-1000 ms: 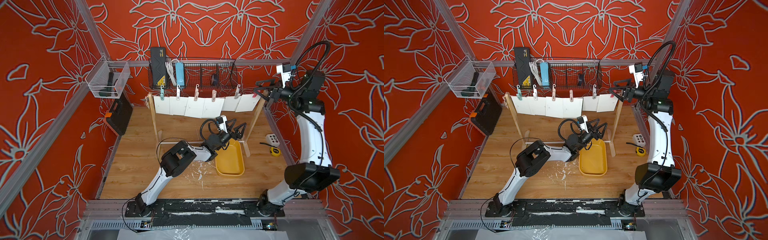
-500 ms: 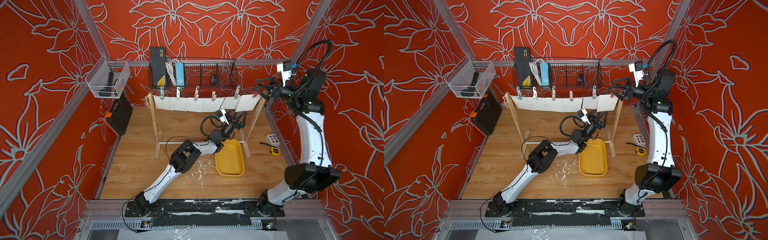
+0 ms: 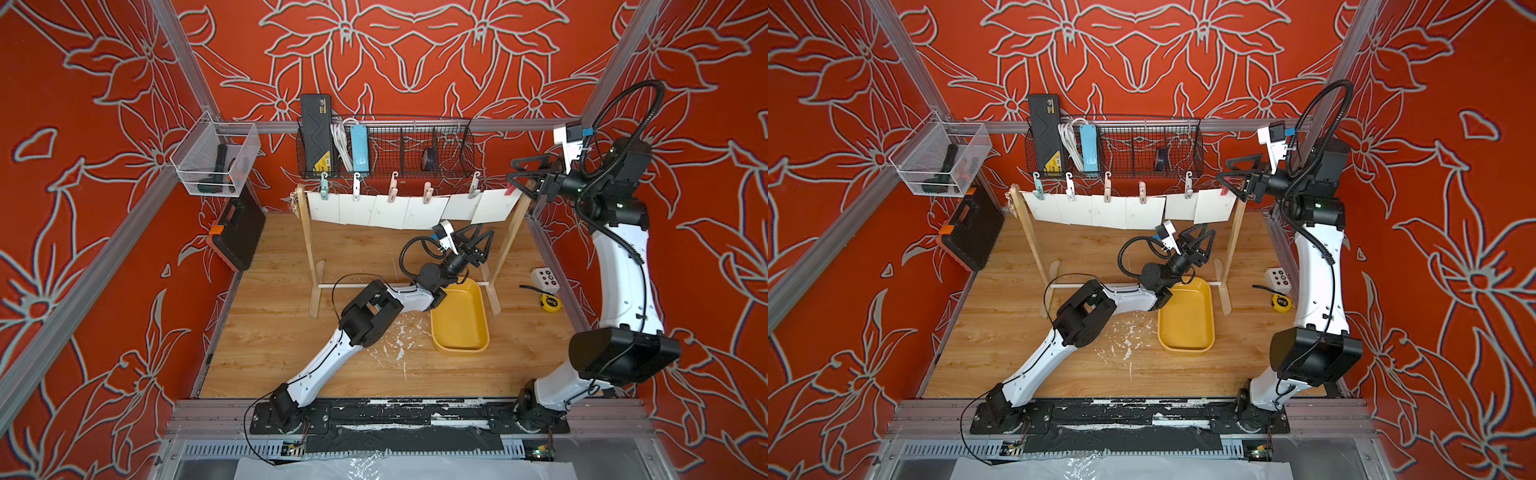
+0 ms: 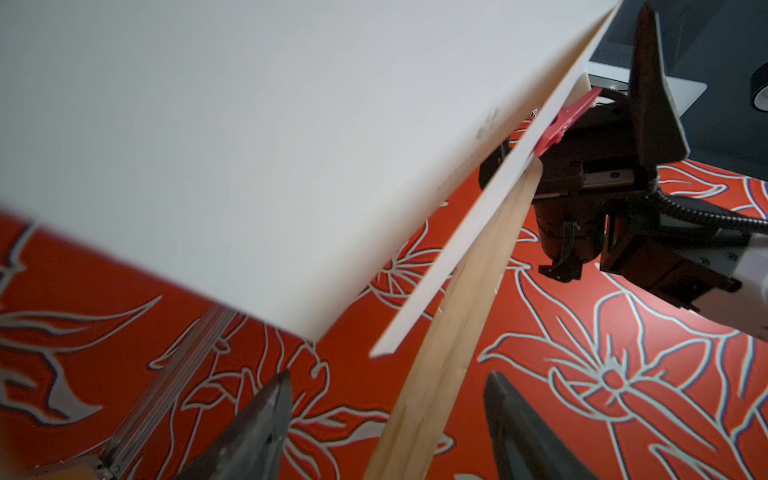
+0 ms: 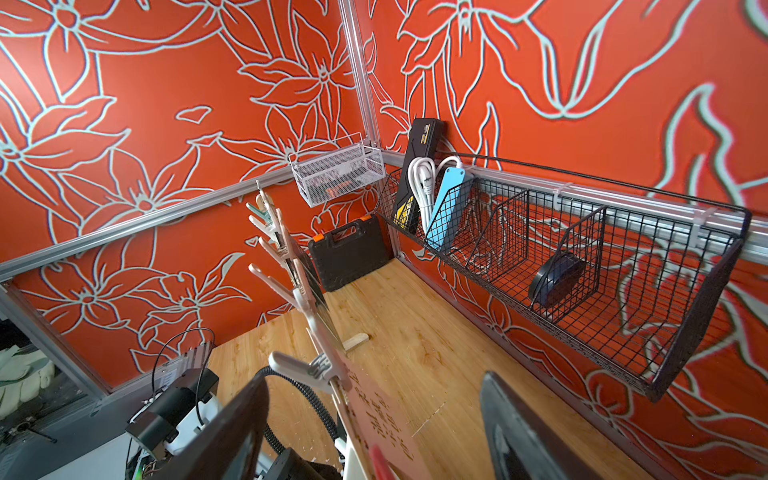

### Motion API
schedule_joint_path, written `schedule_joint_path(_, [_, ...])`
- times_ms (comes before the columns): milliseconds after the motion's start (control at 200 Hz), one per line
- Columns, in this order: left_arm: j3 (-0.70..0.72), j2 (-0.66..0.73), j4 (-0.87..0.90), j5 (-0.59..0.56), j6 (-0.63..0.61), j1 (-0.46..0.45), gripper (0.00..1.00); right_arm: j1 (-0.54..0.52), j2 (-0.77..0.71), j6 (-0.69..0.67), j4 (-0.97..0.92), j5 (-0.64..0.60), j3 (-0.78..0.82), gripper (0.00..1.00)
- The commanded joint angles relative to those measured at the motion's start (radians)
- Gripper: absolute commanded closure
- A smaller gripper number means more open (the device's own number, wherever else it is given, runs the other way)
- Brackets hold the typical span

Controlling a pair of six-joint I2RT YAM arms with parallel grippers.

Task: Remove the postcards from the strings
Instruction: Pinch the postcard on the clothesline.

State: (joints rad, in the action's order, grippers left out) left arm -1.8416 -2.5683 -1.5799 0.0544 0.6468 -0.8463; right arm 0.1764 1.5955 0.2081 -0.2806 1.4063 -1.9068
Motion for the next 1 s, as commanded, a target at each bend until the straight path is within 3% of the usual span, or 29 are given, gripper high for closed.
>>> schedule_joint_path(0, [0.033,0.09,-0.126,0.038,-0.012,-0.01,0.33,-0.012,-0.039,-0.005,0.011,0.009,0.028,0.2])
schedule_joint_path(245, [0.035,0.105,-0.046,-0.022,-0.01,-0.01,0.24,-0.012,-0.047,0.035,0.057,0.014,0.029,0.2])
schedule_joint_path(315, [-0.006,0.083,-0.037,-0.037,-0.005,-0.005,0.17,-0.012,-0.049,0.036,0.061,0.014,0.029,0.2])
schedule_joint_path(510, [-0.113,0.053,0.054,-0.045,-0.012,0.001,0.14,-0.012,-0.051,0.042,0.074,0.014,0.045,0.2])
schedule_joint_path(771, [-0.124,0.042,0.04,-0.03,0.004,0.006,0.17,-0.012,-0.046,0.057,0.092,0.014,0.038,0.2])
schedule_joint_path(996, [-0.011,0.084,-0.038,-0.013,0.021,-0.012,0.32,-0.012,-0.043,0.049,0.085,0.007,0.044,0.2])
